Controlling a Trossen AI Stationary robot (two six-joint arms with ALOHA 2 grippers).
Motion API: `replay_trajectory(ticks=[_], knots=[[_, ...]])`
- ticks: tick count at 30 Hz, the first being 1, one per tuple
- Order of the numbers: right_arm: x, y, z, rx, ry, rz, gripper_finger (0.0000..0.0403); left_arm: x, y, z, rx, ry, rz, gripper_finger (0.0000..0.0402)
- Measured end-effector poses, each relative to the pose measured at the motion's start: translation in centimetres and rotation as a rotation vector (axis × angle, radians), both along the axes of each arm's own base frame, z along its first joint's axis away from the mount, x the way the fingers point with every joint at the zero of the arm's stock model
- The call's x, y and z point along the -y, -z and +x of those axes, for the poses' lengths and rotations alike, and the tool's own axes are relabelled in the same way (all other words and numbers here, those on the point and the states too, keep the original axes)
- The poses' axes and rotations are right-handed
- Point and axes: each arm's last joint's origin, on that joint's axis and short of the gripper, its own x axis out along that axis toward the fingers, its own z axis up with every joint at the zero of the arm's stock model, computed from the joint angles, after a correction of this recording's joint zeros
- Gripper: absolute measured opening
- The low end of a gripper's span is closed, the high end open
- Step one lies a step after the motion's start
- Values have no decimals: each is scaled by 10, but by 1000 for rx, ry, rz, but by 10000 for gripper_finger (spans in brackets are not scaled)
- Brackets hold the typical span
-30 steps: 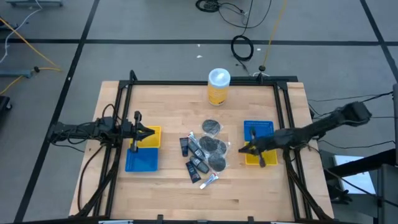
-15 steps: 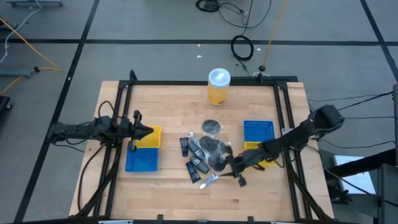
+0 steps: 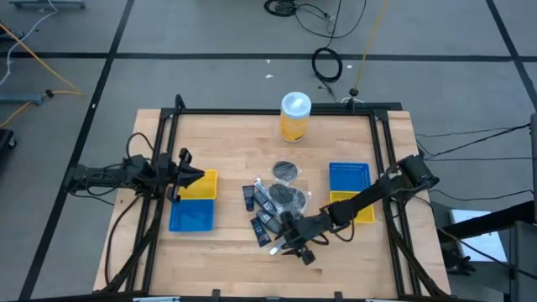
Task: Pick & Place Travel size toiletries
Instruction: Put the bottom white toothpaste into the right yellow bin
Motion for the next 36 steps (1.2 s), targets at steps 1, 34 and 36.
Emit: replay_trajectory(ticks=[1,34,36], knots=[[0,0,3,-7,-5,-15,244,1,1,0,-15,21,6,26],[5,26,-2,-125,5,-64,122,7,28,14,-318,70,27,26],[4,26,-3,-126,6,-59,100,7,30,15,-332,70,27,26]])
